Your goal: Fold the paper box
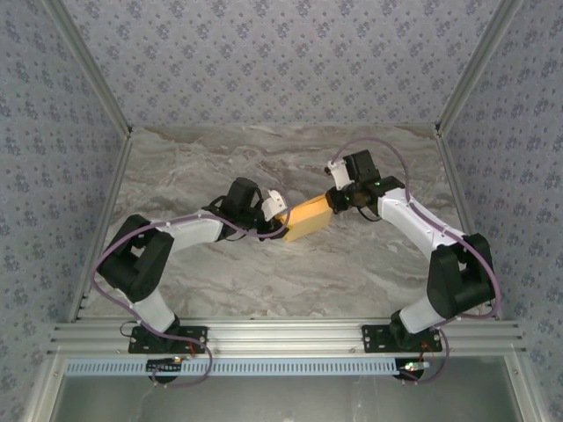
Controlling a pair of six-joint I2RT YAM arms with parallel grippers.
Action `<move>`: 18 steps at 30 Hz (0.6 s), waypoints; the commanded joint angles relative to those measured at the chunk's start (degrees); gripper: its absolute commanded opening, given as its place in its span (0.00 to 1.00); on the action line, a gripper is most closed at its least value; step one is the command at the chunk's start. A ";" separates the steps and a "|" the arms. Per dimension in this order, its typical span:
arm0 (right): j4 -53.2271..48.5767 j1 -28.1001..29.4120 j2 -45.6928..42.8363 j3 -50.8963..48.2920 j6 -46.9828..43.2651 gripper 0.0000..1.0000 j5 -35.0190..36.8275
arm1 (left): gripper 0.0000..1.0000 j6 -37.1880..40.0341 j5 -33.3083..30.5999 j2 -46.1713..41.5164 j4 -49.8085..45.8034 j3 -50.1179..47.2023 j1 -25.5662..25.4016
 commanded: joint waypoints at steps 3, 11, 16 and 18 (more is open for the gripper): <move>-1.46 -0.08 0.61 1.89 0.13 0.06 -0.45 | 0.24 0.14 -2.08 0.93 -3.62 0.09 0.11; -3.08 0.25 0.11 2.33 0.89 0.02 0.14 | 0.23 0.14 -2.37 0.99 -3.70 0.10 0.15; -4.49 0.21 -0.22 2.79 1.37 0.01 0.34 | 0.23 0.15 -2.44 0.99 -3.88 0.14 0.13; -4.89 0.24 -0.41 3.01 1.33 0.00 0.15 | 0.23 0.17 -2.48 0.98 -3.88 0.16 0.13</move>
